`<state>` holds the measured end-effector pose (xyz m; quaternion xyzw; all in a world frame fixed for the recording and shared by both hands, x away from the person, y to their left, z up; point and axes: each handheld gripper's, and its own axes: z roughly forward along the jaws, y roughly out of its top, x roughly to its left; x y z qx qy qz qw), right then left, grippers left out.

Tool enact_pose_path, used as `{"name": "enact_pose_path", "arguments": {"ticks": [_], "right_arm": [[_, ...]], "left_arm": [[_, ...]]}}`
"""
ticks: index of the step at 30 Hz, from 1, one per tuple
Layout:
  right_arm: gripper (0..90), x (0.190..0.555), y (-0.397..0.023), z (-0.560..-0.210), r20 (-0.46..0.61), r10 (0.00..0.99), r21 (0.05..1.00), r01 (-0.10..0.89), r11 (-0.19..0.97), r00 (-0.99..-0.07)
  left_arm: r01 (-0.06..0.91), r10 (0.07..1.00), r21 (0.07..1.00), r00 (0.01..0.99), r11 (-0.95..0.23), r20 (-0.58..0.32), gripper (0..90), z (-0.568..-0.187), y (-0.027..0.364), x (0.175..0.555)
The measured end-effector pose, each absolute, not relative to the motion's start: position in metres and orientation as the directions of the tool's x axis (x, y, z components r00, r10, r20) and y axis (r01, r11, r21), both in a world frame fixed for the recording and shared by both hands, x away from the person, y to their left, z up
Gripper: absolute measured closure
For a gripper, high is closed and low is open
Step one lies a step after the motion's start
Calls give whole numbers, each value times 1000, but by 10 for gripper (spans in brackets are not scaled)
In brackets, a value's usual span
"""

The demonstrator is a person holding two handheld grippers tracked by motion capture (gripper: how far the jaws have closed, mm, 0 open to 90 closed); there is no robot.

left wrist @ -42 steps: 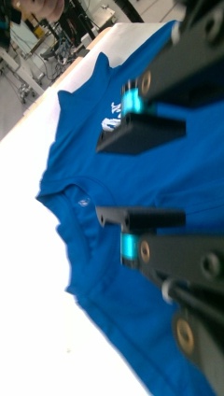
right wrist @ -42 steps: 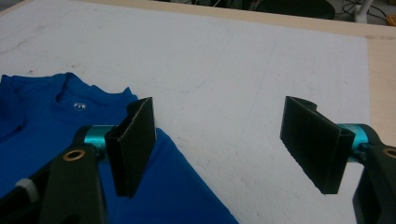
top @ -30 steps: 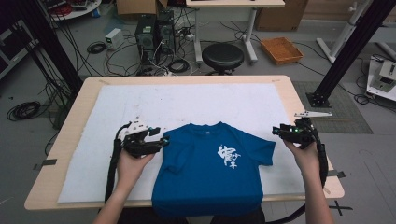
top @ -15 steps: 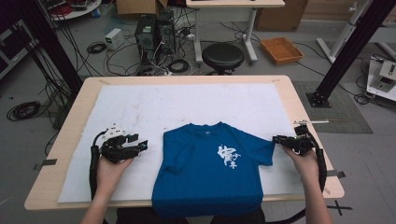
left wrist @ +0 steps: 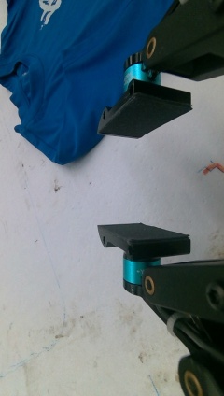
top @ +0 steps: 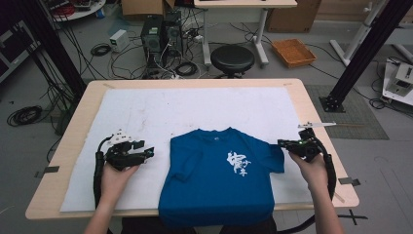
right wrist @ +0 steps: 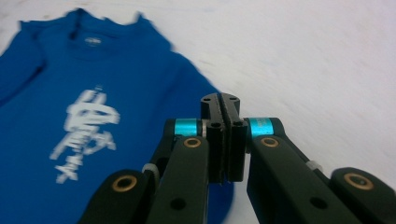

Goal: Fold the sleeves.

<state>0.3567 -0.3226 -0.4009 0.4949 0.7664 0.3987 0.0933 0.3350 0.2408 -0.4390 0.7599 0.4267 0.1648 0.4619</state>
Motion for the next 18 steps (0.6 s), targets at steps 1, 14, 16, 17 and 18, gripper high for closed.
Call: {"name": "enact_pose_path", "arguments": {"ticks": [1,14,16,17,18], "right_arm": [[897,353,-303,-392,216,826,714,662,229,-520],[852,358,-170,-386,51,770,687,582,435,-636],[801,358,-167,-387,50,765,688,577,440,-642],[774,356,-168,-386,51,757,706,560,433,-651],[750,354,-172,-384,49,760,719,551,424,-648]], "left_arm": [[498,800,841,582,-210,-145,451,-439,241,336],[514,791,826,594,-234,-146,452,-442,237,338],[516,790,824,595,-233,-149,452,-443,236,338],[516,791,824,594,-234,-148,452,-443,235,338],[517,788,822,599,-240,-146,451,-444,235,338]]}}
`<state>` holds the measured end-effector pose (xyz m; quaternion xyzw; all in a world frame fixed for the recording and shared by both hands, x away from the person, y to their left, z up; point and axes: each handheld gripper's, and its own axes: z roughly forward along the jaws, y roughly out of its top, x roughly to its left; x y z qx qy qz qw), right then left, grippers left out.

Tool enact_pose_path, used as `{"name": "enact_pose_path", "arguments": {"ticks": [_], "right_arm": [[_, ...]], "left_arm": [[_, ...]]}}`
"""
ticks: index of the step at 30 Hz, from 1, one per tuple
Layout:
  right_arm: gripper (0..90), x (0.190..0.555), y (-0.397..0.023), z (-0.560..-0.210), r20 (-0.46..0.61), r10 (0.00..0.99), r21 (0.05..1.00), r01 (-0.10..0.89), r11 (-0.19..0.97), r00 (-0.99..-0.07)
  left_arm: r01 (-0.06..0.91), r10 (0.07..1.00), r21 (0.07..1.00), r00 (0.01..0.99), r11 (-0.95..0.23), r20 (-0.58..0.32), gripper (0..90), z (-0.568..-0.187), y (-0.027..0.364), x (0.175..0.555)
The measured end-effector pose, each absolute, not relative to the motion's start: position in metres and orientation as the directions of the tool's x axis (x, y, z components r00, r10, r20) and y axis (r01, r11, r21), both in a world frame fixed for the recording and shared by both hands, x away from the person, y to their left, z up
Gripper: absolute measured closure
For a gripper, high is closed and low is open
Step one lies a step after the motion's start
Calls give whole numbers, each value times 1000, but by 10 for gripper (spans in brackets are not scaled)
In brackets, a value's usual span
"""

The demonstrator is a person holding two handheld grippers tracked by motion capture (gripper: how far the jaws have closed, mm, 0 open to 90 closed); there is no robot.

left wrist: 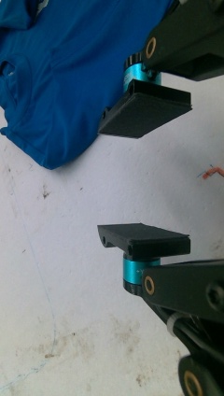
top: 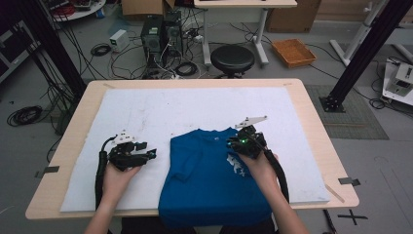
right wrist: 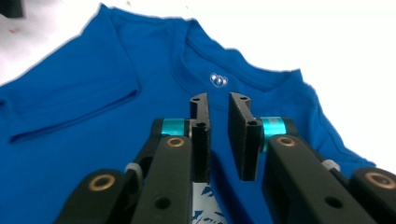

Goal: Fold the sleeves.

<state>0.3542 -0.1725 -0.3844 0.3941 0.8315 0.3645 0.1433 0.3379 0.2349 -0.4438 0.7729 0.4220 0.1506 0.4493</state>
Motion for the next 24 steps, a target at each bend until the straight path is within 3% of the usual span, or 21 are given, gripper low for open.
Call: {"name": "enact_pose_path", "arguments": {"ticks": [6,14,18,19,24], "right_arm": [[727,336,-216,-386,86,782,762,546,348,-618],[728,311,-230,-411,96,743,726,558,403,-662],[738,299,-222,-416,49,733,716,535,449,-679],[833,297,-216,-419,8,731,698,527,485,-683],[898,295,-211,-424,-2,698,660,523,539,-716]], "left_arm": [[518,784,819,603,-245,-147,449,-445,233,339],[515,783,822,604,-245,-145,449,-444,230,337],[514,782,820,607,-250,-142,448,-444,229,336],[517,783,820,605,-246,-147,446,-445,229,336],[518,783,818,605,-250,-144,443,-445,228,337]]}}
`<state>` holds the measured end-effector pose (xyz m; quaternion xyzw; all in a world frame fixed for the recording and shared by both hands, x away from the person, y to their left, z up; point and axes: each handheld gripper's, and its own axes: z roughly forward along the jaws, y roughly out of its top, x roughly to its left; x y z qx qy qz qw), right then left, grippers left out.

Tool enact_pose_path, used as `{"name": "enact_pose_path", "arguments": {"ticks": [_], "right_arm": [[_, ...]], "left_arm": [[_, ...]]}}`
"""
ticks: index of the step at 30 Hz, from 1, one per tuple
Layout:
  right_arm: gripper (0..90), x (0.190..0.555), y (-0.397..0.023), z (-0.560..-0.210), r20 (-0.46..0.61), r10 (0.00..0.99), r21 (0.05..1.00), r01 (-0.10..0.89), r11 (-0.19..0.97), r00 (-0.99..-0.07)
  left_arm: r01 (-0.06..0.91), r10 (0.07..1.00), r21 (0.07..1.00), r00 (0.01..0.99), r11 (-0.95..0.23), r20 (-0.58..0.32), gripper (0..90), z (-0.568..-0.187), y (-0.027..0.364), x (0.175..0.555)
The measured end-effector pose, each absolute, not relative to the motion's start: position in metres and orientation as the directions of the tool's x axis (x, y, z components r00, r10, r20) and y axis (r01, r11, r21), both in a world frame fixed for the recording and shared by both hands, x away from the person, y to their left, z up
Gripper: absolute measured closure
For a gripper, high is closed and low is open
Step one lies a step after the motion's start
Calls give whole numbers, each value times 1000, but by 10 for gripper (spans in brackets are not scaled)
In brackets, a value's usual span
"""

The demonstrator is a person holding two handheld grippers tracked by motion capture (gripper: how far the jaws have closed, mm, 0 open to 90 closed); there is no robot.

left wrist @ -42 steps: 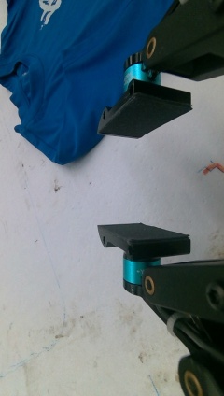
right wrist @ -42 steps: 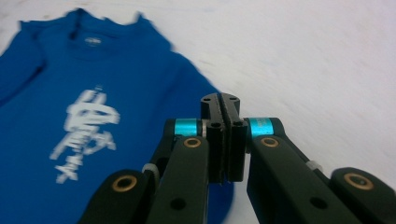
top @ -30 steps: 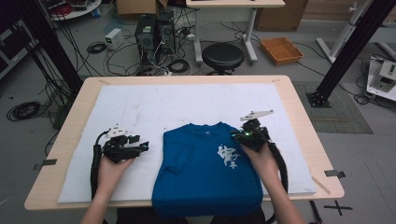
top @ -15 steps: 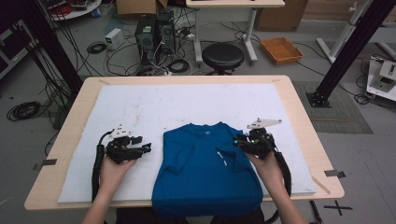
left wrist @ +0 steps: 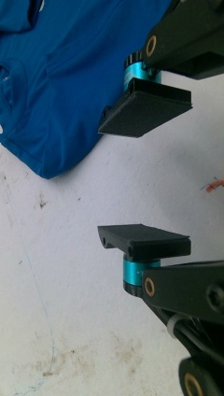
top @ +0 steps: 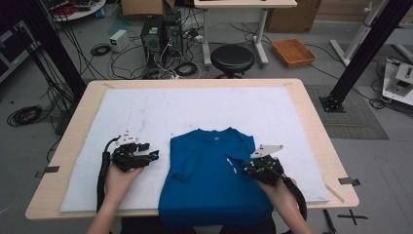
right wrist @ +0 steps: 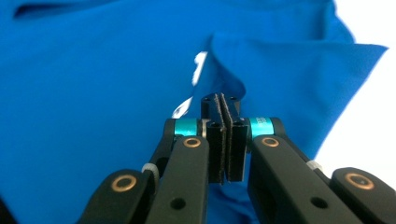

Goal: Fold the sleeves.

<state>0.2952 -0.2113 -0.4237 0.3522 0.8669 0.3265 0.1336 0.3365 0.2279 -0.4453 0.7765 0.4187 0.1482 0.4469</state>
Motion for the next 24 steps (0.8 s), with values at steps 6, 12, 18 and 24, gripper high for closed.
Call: {"name": "enact_pose_path", "arguments": {"ticks": [6,12,18,24], "right_arm": [[820,286,-210,-425,23,611,658,472,586,-791],[599,299,-237,-409,83,661,755,480,447,-746],[504,319,-271,-387,120,739,839,465,282,-663],[475,333,-284,-381,134,763,858,459,231,-633]], "left_arm": [[514,782,819,608,-255,-137,433,-446,227,337],[477,766,835,634,-275,-110,433,-442,225,334],[398,714,885,691,-242,-115,425,-438,225,331],[311,701,935,706,-173,-105,418,-429,229,328]]}}
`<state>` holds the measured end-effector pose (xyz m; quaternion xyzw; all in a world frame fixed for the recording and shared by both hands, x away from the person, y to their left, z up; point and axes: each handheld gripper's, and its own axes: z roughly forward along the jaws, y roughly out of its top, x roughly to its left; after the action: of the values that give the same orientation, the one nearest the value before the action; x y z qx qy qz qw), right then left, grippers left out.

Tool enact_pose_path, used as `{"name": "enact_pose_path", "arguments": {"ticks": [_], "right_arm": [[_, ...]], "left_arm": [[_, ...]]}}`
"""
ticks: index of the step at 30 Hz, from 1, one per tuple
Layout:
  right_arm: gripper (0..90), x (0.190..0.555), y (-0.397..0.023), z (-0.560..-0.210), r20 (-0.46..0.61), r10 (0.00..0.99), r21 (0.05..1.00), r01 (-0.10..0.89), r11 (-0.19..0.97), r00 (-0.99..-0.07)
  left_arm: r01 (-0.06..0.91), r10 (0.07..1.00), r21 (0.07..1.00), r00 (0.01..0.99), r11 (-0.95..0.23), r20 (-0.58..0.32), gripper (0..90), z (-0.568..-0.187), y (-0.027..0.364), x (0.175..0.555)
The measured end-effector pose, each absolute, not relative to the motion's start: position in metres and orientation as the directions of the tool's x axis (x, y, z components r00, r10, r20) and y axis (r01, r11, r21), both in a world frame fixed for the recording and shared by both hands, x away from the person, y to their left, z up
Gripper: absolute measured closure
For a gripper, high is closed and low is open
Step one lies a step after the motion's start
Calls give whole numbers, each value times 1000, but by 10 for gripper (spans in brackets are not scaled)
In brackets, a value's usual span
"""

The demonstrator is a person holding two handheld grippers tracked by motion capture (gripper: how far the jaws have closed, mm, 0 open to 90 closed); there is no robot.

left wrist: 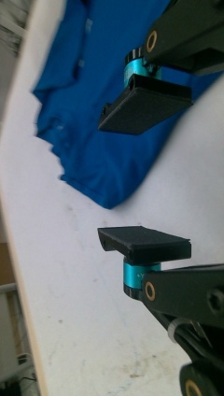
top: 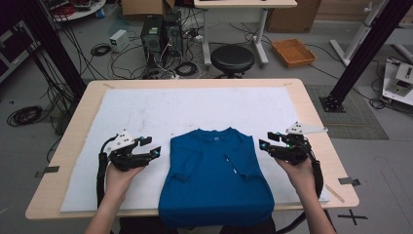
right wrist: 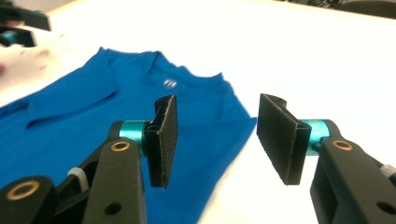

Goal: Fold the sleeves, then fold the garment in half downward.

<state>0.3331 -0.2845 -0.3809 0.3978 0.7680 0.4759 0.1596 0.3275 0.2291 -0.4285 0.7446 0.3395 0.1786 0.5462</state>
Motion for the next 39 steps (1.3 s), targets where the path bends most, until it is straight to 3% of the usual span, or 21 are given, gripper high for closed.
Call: {"name": "enact_pose_path", "arguments": {"ticks": [4,9,14,27,33,39], "right_arm": [[445,342,-288,-380,140,774,857,467,217,-617],[408,344,-290,-385,139,786,850,480,217,-603],[396,344,-294,-387,141,791,849,483,212,-596],[394,345,-296,-386,145,797,851,485,202,-586],[442,353,-294,-393,150,812,837,510,199,-563],[508,370,-286,-404,141,827,806,548,222,-544]], "left_arm": [[384,731,898,673,-214,-114,316,-424,225,332],[462,703,867,679,-186,-210,306,-422,223,339],[436,713,872,683,-223,-160,298,-419,220,337],[438,698,878,691,-195,-189,292,-418,221,340],[444,705,871,686,-210,-180,293,-419,215,348],[507,702,828,679,-238,-214,349,-426,202,366]]}}
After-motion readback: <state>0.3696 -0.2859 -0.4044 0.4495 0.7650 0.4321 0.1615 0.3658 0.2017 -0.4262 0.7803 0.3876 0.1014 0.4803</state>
